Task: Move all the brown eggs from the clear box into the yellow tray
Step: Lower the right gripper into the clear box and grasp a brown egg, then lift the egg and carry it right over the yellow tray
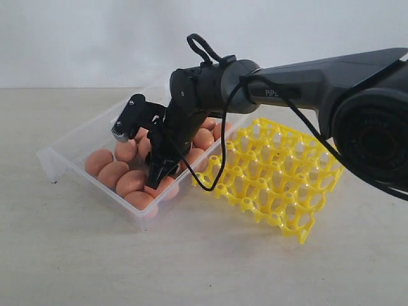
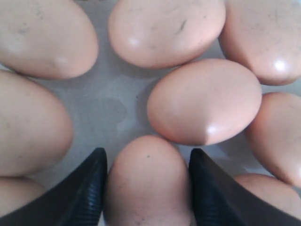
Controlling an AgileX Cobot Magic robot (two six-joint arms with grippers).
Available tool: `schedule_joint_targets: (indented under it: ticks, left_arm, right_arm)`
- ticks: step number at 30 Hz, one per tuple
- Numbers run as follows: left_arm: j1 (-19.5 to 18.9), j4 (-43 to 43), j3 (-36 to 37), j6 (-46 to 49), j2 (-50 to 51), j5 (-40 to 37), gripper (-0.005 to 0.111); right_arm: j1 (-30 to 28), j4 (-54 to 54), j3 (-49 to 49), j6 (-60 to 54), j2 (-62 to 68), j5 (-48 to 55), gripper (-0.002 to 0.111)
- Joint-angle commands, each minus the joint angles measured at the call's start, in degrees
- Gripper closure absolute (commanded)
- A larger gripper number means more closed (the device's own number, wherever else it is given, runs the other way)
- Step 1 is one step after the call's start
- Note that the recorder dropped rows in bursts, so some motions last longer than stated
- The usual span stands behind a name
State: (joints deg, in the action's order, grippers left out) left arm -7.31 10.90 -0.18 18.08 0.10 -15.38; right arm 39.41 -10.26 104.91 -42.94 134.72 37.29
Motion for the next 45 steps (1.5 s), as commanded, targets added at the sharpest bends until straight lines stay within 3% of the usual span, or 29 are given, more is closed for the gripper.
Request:
schedule_joint_targets:
  ticks: [1, 8, 14, 18, 24, 27, 29, 31, 34, 36, 38, 40, 43, 45]
  left_arm:
    - [-0.06, 0.21, 0.18, -0.52, -0.10, 0.42, 0.111]
    - [-0.06, 0.21, 0.18, -0.52, -0.10, 0.42, 0.111]
    - [-0.06, 0.21, 0.18, -0.52, -0.10, 0.42, 0.111]
    - [-0.06, 0.21, 0.18, -0.52, -0.10, 0.53, 0.111]
    - [-0.06, 0.21, 0.18, -0.52, -0.10, 0.53, 0.111]
    - [-0.06, 0.21, 0.18, -0.52, -0.10, 0.53, 0.111]
    - [0.04, 0.21, 0.18, -0.52, -0.10, 0.53, 0.111]
    - [0.04, 0.21, 0.18, -0.52, -0.10, 0.53, 0.111]
    - [0.04, 0.21, 0.18, -0.52, -0.10, 0.53, 0.111]
    - [0.04, 0.21, 0.18, -0.52, -0.10, 0.53, 0.111]
    - [0.04, 0.21, 0.18, -0.52, -0.10, 0.43, 0.111]
    - [0.04, 0.21, 0.18, -0.52, -0.10, 0.43, 0.111]
    - [0.04, 0.21, 0.18, -0.52, -0.10, 0.43, 0.111]
    - [0.04, 0.21, 0.18, -0.52, -0.10, 0.43, 0.111]
  right_arm:
    - [0.11, 0.05, -0.28, 4.59, -3.95, 2.27, 0.107]
    - [0.11, -0.92, -0.28, 19.99, -13.21, 4.60, 0.109]
    - [0.11, -6.06, -5.52, 20.24, -21.31, 1.22, 0.109]
    - [0.11, -10.70, -21.47, 21.85, -30.30, -12.85, 0.109]
    - [-0.30, -19.71, -53.94, 26.40, -45.76, -54.16, 0.109]
    - [-2.14, -24.96, -63.30, 27.39, -50.53, -70.77, 0.109]
    - [-5.42, -25.27, -66.27, 28.59, -51.98, -75.86, 0.109]
    - [-10.23, -23.60, -66.28, 31.68, -52.27, -71.44, 0.109]
    - [-19.03, -2.20, -64.04, 49.21, -50.07, -62.78, 0.109]
    - [-24.84, 25.51, -61.11, 70.11, -46.91, -63.19, 0.109]
    - [-30.98, 51.06, -57.05, 92.79, -42.95, -69.16, 0.109]
    - [-36.79, 71.76, -51.14, 111.95, -36.77, -83.17, 0.109]
    - [-41.47, 82.58, -42.99, 120.65, -26.93, -102.55, 0.109]
    - [-43.04, 83.26, -40.32, 120.91, -22.84, -107.25, 0.109]
